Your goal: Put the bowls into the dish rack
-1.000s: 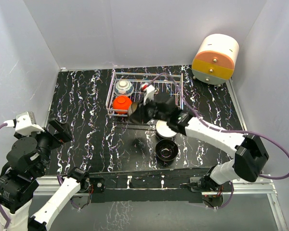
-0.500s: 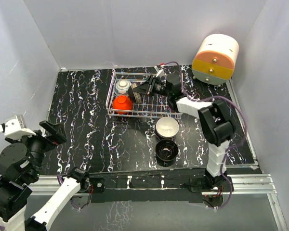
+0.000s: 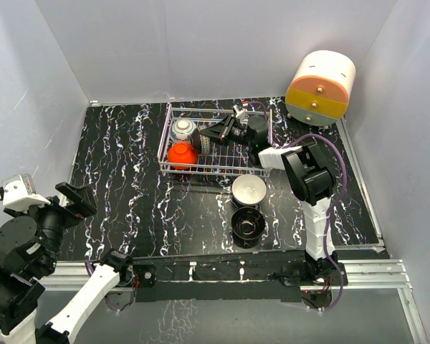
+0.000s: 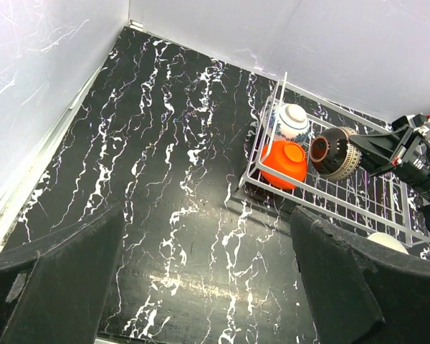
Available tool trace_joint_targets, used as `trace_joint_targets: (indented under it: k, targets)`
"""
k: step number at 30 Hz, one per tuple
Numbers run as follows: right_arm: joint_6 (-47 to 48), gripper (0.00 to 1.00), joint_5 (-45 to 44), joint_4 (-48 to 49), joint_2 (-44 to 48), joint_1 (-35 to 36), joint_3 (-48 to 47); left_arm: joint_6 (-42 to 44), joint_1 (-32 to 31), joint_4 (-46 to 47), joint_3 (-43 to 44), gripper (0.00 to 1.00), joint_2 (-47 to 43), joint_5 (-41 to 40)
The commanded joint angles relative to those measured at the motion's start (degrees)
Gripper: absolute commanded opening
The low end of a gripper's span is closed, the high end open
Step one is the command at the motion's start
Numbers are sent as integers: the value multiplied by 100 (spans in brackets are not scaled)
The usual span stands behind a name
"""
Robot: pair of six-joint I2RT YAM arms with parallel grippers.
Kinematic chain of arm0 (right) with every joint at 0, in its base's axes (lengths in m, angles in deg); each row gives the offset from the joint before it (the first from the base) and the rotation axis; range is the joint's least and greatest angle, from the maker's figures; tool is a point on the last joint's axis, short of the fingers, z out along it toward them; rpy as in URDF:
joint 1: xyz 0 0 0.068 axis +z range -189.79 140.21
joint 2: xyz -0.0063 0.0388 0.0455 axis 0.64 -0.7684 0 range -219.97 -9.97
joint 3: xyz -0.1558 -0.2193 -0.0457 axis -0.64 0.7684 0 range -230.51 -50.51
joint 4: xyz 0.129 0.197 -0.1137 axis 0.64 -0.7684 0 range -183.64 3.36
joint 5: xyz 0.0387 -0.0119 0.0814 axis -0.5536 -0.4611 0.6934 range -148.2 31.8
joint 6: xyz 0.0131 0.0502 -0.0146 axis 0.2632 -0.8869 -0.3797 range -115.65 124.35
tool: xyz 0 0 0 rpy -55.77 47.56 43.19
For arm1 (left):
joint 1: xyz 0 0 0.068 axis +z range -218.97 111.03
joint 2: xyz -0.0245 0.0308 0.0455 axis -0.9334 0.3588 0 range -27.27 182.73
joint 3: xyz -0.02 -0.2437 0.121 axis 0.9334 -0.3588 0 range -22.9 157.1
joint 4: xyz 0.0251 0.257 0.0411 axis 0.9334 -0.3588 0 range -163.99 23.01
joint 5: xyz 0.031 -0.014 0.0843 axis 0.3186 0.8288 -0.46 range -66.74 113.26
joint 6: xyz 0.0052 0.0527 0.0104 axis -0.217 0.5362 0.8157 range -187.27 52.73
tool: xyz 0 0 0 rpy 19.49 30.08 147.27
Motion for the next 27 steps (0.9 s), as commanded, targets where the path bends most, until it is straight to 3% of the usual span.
trace_joint_targets:
  k: [1, 11, 27]
  targets:
    - [-369, 11, -263, 703, -50, -89, -197, 46, -18, -39, 83, 97, -29, -104]
    - [-828, 13, -309, 929, -390, -360, -18, 50, -18, -88, 125, 97, -27, -147]
    - [-437, 15, -417, -10, -160, -438, 56, 9, -14, -50, 175, 97, 39, -90]
